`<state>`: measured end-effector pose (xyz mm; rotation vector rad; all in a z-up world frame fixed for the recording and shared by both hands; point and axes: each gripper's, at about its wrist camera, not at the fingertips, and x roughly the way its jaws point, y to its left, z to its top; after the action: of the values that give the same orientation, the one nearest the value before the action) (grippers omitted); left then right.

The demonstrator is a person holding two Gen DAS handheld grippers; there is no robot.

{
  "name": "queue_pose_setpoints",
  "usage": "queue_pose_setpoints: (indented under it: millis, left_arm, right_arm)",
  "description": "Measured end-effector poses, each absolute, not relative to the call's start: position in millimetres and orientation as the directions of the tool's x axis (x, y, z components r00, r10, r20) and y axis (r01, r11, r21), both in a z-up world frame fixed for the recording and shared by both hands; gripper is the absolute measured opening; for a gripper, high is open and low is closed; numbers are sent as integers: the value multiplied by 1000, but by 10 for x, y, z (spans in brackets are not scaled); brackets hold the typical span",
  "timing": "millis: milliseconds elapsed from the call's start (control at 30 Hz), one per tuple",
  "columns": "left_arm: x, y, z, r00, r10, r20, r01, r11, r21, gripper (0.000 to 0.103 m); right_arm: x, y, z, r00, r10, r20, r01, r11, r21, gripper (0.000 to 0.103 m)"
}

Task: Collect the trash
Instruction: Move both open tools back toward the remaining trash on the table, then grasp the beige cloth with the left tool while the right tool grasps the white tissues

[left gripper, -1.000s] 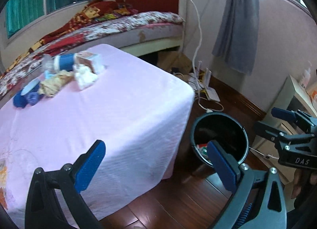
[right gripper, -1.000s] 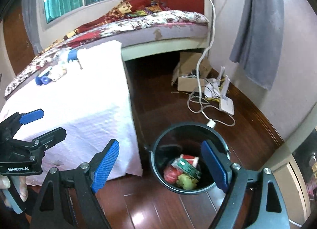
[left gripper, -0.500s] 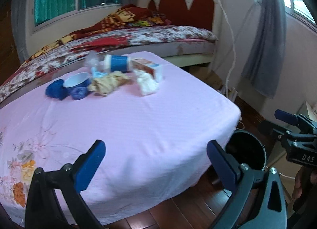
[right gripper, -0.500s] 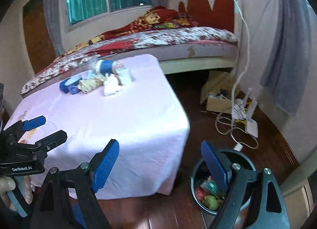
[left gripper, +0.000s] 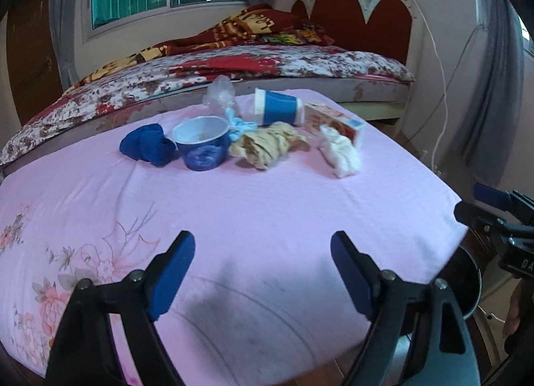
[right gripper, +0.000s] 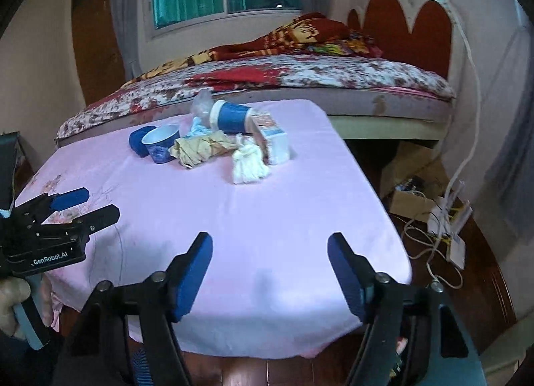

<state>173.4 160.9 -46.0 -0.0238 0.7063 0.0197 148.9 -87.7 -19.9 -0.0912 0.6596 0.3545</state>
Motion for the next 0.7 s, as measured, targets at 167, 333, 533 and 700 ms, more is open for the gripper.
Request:
queue_pose_setpoints:
  millis: [167,333,533,700]
  left_arm:
    - [1969,1711,-521,753,16,-657,-36,999,-17,80]
    - [2278,1742,-571,751,7,-661,-29,999,-22,77]
    - [2660,1692,-678,735,-4,-678,14,1000,10,76]
    - [2963,1712,-732,720,-18,-694,31,1000,6,76]
  right_arm:
    - [1850,-637,-241,712,315,-627,-379,925,34,69]
    - [2248,-378,-345,687,322,-651,-401,916,31,65]
    - [2732,-166,-532,647,315,-695,-411,911,30,56]
    - [3032,-84,-613,617,314,-722,-421,906,34,49]
